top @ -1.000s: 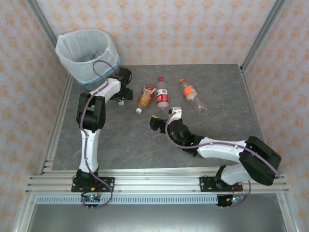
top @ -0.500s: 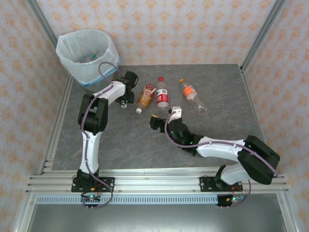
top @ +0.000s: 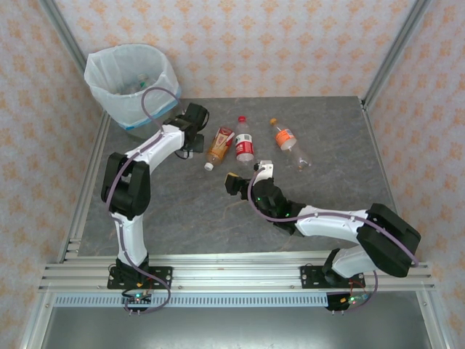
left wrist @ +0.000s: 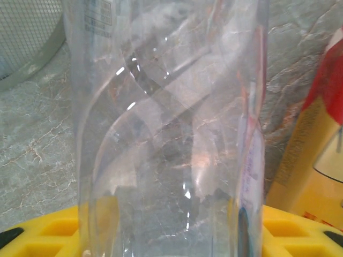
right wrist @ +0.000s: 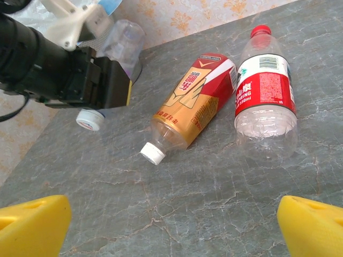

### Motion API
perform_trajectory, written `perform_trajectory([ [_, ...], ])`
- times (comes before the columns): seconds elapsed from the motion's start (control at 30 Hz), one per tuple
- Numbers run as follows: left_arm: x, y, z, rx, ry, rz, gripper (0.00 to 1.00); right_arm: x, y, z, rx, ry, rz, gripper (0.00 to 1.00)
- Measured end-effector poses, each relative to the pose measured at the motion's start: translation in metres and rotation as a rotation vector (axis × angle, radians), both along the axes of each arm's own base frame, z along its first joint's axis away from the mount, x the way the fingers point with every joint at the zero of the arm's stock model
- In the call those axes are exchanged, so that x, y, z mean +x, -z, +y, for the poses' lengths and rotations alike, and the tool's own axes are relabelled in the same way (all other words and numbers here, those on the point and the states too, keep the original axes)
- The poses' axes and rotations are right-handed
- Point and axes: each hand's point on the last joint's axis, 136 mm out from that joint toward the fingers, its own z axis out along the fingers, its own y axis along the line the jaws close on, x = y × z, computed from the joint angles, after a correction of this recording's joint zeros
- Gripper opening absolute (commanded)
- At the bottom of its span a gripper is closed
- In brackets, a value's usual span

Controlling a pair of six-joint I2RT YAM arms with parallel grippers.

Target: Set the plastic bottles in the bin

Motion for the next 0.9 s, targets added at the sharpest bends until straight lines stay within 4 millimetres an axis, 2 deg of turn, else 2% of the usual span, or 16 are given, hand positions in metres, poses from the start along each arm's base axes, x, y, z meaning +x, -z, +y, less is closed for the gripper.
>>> perform_trajectory([
  [0.2, -0.01, -0.029, -0.001, -0.027, 0.019, -0.059, 0.44, 0.001, -0.001, 0.002, -0.004, -0.005, -0.002, 0.99],
  [0.33, -0.015, -0.056, -0.003, -0.065, 0.029, -0.123, 0.44, 0.002, -0.006, 0.005, -0.03, -0.019, -0.014, 0.99],
  [0.63, -0.024, -0.116, -0.011, -0.153, 0.079, -0.257, 0.44, 0.007, -0.033, 0.016, -0.049, -0.061, -0.078, 0.99],
  [0.9, -0.022, -0.144, -0.018, -0.189, 0.115, -0.318, 0.44, 0.008, -0.056, 0.03, -0.012, -0.106, -0.107, 0.99],
])
